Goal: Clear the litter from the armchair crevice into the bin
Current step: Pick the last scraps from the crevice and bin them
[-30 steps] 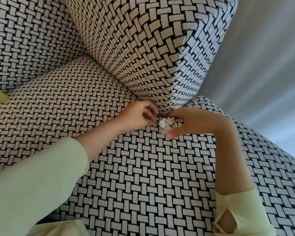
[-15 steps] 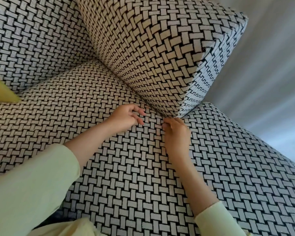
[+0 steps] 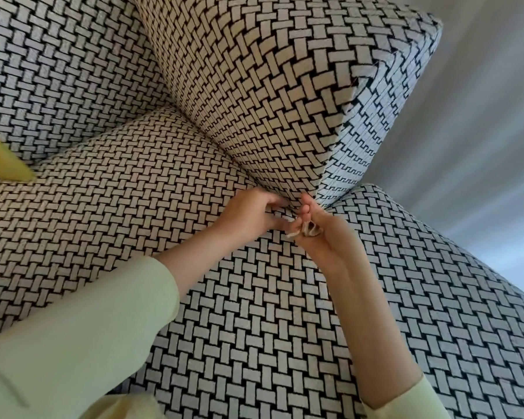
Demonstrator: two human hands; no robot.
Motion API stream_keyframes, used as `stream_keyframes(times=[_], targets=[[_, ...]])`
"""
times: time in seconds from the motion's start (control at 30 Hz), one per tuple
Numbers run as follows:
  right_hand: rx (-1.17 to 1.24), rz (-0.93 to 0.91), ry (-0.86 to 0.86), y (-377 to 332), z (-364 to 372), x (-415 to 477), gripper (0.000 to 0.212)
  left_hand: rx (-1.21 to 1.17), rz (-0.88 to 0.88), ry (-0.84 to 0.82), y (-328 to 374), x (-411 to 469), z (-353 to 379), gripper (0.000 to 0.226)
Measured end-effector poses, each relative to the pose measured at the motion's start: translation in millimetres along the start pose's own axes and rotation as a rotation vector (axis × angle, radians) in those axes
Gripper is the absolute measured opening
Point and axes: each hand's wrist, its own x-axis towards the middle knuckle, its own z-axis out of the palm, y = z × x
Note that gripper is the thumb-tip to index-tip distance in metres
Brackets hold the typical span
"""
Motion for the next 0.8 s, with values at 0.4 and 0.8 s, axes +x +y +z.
stream_keyframes(times=[0.4,0.8], targets=[[-1.038,-0.460,0.202,-23.4,-5.5,-8.0,0.026,-0.201,0.043,0.199,3.0,-4.0,25.0,0.017],[-2.096,-0.420,-0.059,-16.3,-15.5,-6.7,0.023,-0.462,-0.067,0.051,-8.7,-9.7,6.6,0.024]])
